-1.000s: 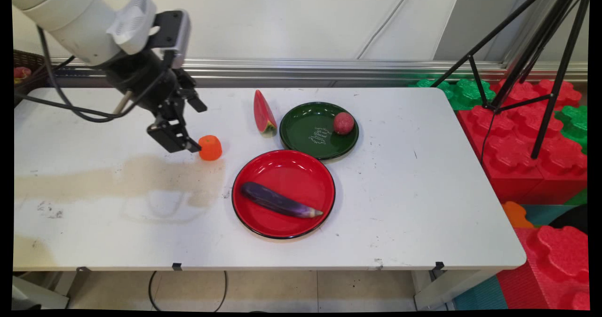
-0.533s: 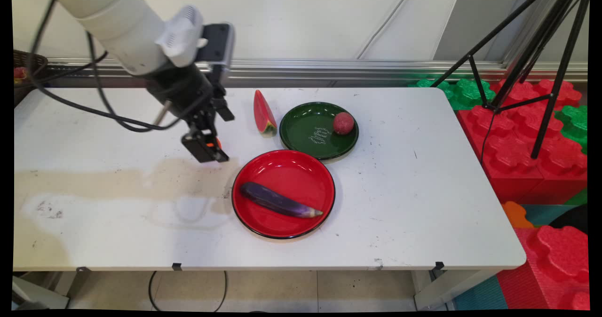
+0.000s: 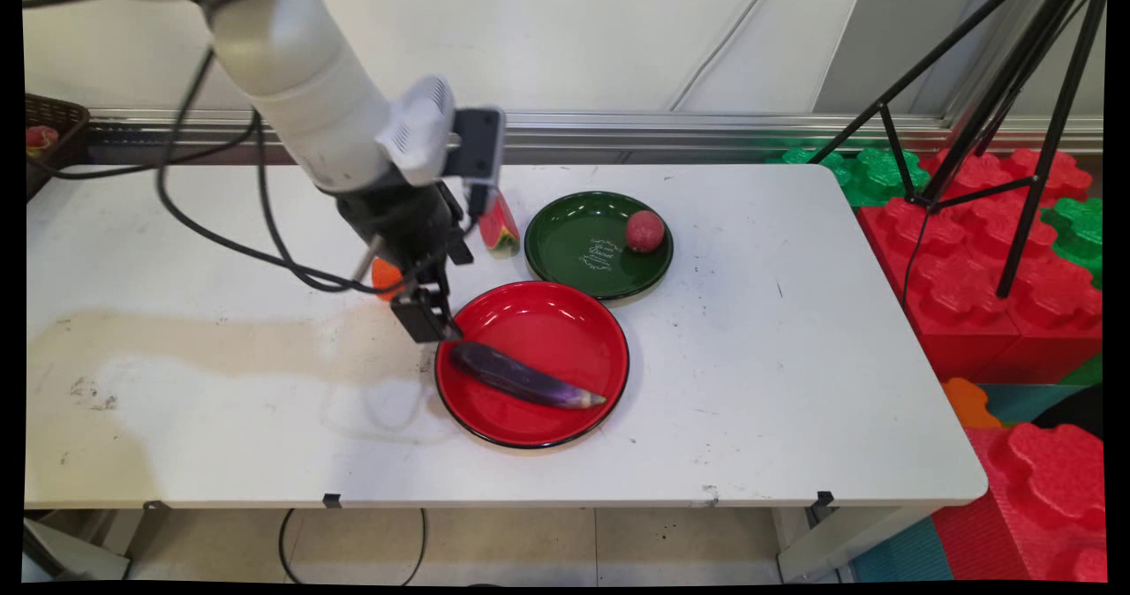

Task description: Pick up the eggplant from the red plate

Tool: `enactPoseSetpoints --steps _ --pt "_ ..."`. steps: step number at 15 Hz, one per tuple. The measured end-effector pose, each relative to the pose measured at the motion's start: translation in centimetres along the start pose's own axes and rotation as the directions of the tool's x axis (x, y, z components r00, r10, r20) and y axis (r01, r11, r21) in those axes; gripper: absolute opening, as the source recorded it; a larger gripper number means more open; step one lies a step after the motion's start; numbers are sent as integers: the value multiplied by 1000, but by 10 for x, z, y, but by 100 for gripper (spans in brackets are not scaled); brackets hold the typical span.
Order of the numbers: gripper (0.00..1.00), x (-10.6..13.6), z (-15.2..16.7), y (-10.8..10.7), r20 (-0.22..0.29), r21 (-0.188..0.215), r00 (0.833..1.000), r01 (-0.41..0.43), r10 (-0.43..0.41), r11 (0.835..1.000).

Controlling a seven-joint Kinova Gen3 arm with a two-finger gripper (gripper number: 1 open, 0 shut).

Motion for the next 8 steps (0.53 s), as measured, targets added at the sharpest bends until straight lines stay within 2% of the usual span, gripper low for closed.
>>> enactPoseSetpoints --steps 8 --pt "100 21 49 11 66 -33 998 -19 21 999"
